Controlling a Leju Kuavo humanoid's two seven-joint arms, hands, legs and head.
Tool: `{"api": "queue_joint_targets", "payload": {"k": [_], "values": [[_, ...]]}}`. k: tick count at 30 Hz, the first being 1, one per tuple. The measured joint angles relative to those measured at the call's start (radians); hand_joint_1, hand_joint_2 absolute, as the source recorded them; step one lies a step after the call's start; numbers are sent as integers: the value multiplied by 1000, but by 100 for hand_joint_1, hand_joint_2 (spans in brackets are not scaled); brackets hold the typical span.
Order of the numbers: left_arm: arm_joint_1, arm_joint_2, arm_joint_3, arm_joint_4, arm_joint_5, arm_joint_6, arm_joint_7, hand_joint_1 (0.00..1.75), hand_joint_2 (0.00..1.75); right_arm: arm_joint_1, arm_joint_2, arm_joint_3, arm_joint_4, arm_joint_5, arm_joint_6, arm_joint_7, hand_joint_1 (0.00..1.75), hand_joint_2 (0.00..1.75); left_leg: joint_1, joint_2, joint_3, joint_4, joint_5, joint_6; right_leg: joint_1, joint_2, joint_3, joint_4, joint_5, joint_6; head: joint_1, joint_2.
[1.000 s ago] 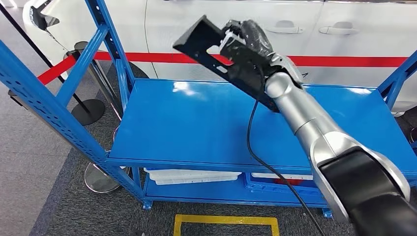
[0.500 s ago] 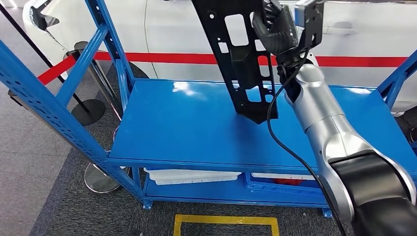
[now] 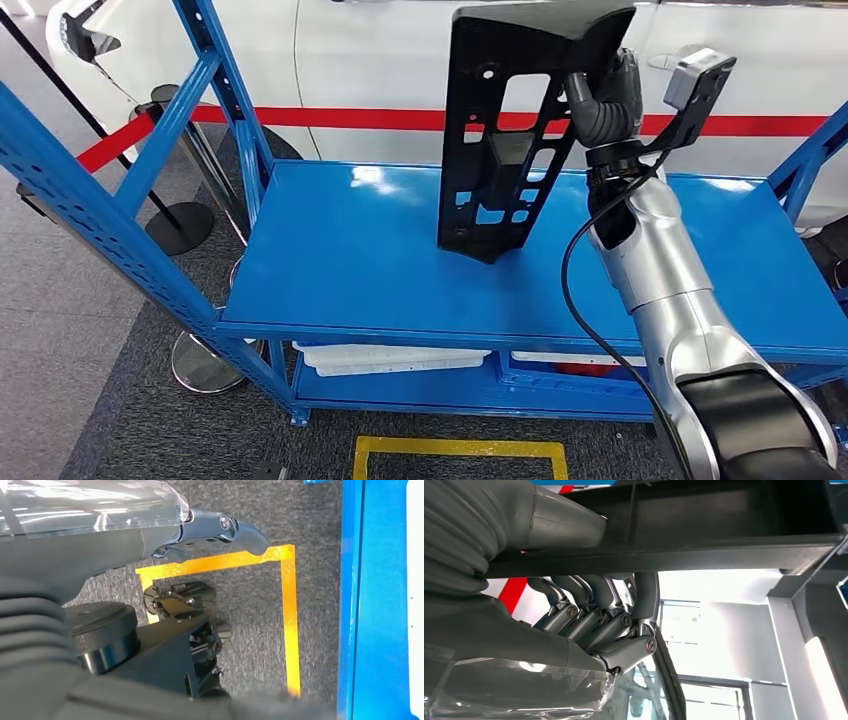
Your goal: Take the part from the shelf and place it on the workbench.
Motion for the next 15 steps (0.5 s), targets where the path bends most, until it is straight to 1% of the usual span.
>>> {"api": "queue_joint_targets", "payload": {"k": [4,10,15], "values": [[-5,1,-8,0,2,-26,18,0,175,11,-10,-17,-33,11,2,2,175,175,0,0,0,0,0,0,0,0,0,0,0,0,0,0],[-12,1,-18,0,2,-43,40,0,175,12,-13,-30,-97,79,-15,43,175,175,0,0,0,0,0,0,0,0,0,0,0,0,0,0],[-21,1,-21,0,14,-56,47,0,175,11,-11,-30,-114,108,-22,55,175,175,0,0,0,0,0,0,0,0,0,0,0,0,0,0]]}}
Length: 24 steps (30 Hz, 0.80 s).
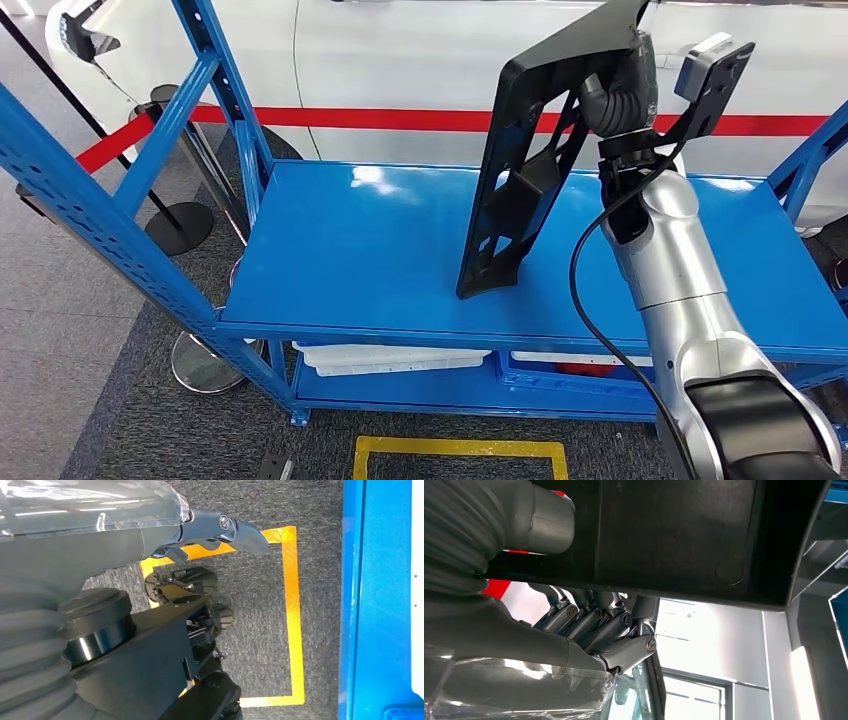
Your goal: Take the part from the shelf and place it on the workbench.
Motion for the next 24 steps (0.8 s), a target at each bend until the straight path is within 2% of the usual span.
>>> {"api": "queue_joint_targets", "payload": {"k": [12,24], "values": [[-3,0,0,0,6,-10,3,0,175,-7,3,0,7,11,11,7,175,175,0,0,0,0,0,0,0,0,0,0,0,0,0,0],[-5,-1,-4,0,29,-2,0,0,175,-94,10,1,43,3,60,39,175,175,0,0,0,0,0,0,0,0,0,0,0,0,0,0]]}}
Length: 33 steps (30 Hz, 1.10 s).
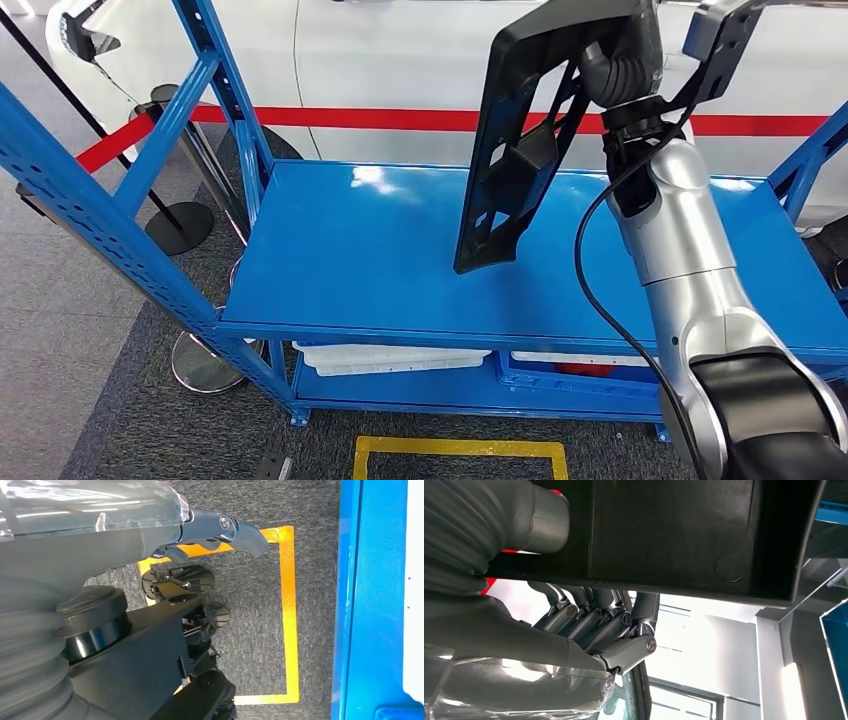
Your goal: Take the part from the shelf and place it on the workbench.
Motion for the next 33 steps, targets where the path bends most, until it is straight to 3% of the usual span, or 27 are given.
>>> {"api": "queue_joint_targets", "payload": {"k": [11,33], "values": [[-1,0,-1,0,11,6,0,0,175,-44,-6,2,61,-65,39,6,175,175,0,0,0,0,0,0,0,0,0,0,0,0,0,0],[-1,1,-20,0,18,-34,-5,0,175,-67,-6,67,137,-90,21,-17,175,175,-5,0,-1,4,-1,3,-5,0,0,0,1,4,0,0]]}}
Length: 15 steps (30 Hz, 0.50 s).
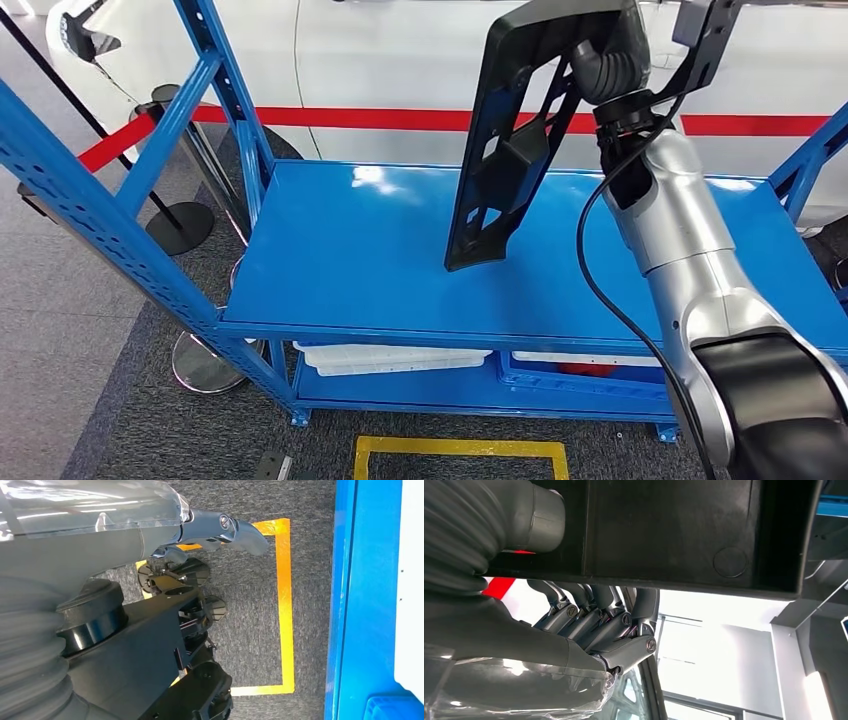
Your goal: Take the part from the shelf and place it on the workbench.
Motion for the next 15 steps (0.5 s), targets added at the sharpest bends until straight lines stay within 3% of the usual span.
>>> {"api": "queue_joint_targets", "payload": {"k": [5,7,8,10,11,12,13,15], "values": [[1,0,-9,0,-4,1,0,0,175,-6,0,2,0,-12,3,8,175,175,0,0,-1,0,6,10,-1,0,-1,0,3,11,0,0],[0,-2,-13,0,-8,2,1,0,175,-15,-1,2,0,-16,3,14,175,175,6,3,2,-10,15,17,-1,1,-12,24,-18,19,0,0],[0,-2,-17,0,-11,2,3,0,175,-22,-2,2,0,-21,3,20,175,175,8,4,3,-14,19,20,-2,1,-30,63,-44,23,0,0],[-1,-2,-21,0,-14,2,8,0,175,-37,-5,2,4,-32,3,37,175,175,9,6,1,-14,21,22,-9,1,-88,198,-111,32,0,0],[0,-2,-23,0,-15,2,11,0,175,-43,-6,2,7,-37,3,45,175,175,9,6,1,-13,21,22,-13,0,-116,261,-131,36,0,0],[0,-1,-24,0,-16,1,13,0,175,-50,-8,2,10,-41,3,53,175,175,10,5,0,-11,21,22,-17,0,-131,296,-134,38,0,0],[0,-1,-24,0,-16,1,14,0,175,-57,-9,2,13,-43,4,58,175,175,10,4,0,-9,20,20,-20,0,-127,289,-115,39,0,0],[0,-1,-25,0,-17,0,15,0,175,-74,-10,2,15,-45,5,62,175,175,11,2,0,-2,15,14,-25,0,-70,168,-46,39,0,0]]}}
